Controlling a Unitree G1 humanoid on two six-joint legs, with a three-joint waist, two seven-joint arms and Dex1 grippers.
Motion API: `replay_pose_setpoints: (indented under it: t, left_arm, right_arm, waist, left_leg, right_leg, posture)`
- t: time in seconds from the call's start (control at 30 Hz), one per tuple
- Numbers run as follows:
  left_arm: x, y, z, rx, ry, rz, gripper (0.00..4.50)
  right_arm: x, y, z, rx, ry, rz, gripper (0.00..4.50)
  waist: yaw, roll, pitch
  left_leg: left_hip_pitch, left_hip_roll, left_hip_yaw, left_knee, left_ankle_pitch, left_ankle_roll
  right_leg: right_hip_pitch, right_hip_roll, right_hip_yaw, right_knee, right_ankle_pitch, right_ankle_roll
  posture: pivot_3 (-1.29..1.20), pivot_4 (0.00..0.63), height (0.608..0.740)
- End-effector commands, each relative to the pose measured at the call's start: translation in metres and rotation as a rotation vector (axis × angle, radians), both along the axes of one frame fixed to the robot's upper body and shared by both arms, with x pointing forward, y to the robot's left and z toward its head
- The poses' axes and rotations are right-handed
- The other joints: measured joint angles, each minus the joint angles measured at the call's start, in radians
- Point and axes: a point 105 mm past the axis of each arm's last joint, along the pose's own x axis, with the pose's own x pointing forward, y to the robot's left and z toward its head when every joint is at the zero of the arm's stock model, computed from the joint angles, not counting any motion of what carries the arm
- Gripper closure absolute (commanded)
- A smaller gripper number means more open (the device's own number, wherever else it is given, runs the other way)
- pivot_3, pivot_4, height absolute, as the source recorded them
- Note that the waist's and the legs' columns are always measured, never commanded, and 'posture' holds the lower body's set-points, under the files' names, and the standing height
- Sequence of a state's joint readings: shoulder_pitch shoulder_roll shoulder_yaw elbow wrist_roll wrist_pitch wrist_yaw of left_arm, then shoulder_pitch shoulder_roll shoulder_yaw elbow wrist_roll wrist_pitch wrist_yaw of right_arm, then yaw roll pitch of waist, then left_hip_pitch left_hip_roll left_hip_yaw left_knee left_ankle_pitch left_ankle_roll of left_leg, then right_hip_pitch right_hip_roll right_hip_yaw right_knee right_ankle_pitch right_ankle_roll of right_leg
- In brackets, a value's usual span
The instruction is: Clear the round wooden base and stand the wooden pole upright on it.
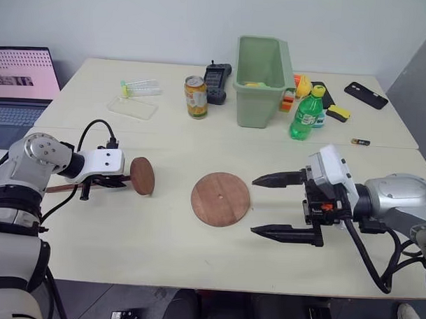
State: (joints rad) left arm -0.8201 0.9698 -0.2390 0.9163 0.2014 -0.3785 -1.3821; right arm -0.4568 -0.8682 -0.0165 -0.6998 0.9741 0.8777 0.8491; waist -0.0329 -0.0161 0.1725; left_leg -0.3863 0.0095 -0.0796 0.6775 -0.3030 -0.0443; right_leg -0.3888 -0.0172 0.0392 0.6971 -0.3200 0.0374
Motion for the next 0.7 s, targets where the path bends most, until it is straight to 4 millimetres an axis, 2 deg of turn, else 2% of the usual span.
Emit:
replay_pose_setpoints:
  t: [0.03, 0.17, 0.27, 0.3, 0.43, 0.47, 0.53, 0.7]
  left_arm:
    - [0.004, 0.0, 0.008, -0.006, -0.035, -0.002, 4.23]
    - [0.004, -0.003, 0.011, -0.039, -0.039, 0.0, 4.23]
    - [0.006, -0.008, 0.025, -0.107, -0.064, 0.0, 4.23]
    - [0.006, -0.009, 0.032, -0.13, -0.076, 0.0, 4.23]
    - [0.01, -0.028, 0.082, -0.41, -0.138, 0.039, 4.23]
    - [0.009, -0.032, 0.087, -0.443, -0.144, 0.039, 4.23]
    - [0.008, -0.051, 0.113, -0.643, -0.167, 0.042, 4.23]
    - [0.0, -0.089, 0.148, -0.943, -0.2, 0.015, 4.23]
  right_arm:
    - [-0.004, 0.002, 0.015, 0.041, -0.061, 0.028, 0.0]
    - [-0.004, 0.001, 0.014, 0.039, -0.064, 0.027, 0.0]
    - [-0.005, 0.0, 0.014, 0.034, -0.065, 0.022, 0.0]
    - [-0.005, -0.001, 0.014, 0.032, -0.066, 0.019, 0.0]
    - [-0.005, -0.009, 0.016, 0.02, -0.07, -0.013, 0.0]
    - [-0.005, -0.01, 0.016, 0.019, -0.07, -0.018, 0.0]
    - [-0.004, -0.013, 0.016, 0.017, -0.07, -0.039, 0.0]
    - [-0.003, -0.019, 0.017, 0.009, -0.082, -0.07, 0.0]
  waist:
    - [0.0, 0.0, 0.0]
    - [0.0, 0.0, 0.0]
    - [0.0, 0.0, 0.0]
    - [0.0, 0.0, 0.0]
    - [0.002, 0.0, 0.0]
    - [0.002, 0.0, 0.0]
    - [0.002, 0.0, 0.0]
    - [0.0, 0.0, 0.0]
  left_leg:
    - [0.0, 0.0, 0.0, 0.0, 0.0, 0.0]
    - [0.0, 0.0, 0.0, 0.0, 0.0, 0.0]
    - [0.0, 0.0, 0.0, 0.0, 0.0, 0.0]
    - [0.0, 0.0, 0.0, 0.0, 0.0, 0.0]
    - [-0.002, 0.0, -0.001, 0.001, 0.0, 0.0]
    - [-0.003, 0.0, -0.002, 0.002, 0.0, 0.0]
    - [-0.003, 0.0, -0.002, 0.002, 0.0, 0.0]
    - [-0.004, 0.0, -0.003, 0.003, 0.0, 0.0]
  right_leg:
    - [0.0, 0.0, 0.0, 0.0, 0.0, 0.0]
    - [0.0, 0.0, 0.0, 0.0, 0.0, 0.0]
    - [0.0, 0.0, 0.0, 0.0, 0.0, 0.0]
    - [0.0, 0.0, 0.0, 0.0, 0.0, 0.0]
    - [0.0, 0.0, -0.001, 0.0, 0.0, 0.0]
    - [0.0, 0.0, -0.002, 0.0, 0.0, 0.0]
    - [0.0, -0.001, -0.002, 0.0, 0.0, 0.0]
    - [0.0, -0.002, -0.002, 0.0, 0.0, 0.0]
  posture:
    - [0.0, 0.15, 0.74]
    - [0.0, 0.15, 0.74]
    - [0.0, 0.15, 0.74]
    - [0.0, 0.15, 0.74]
    - [0.0, 0.15, 0.74]
    - [0.0, 0.15, 0.74]
    - [0.0, 0.15, 0.74]
    - [0.0, 0.15, 0.74]
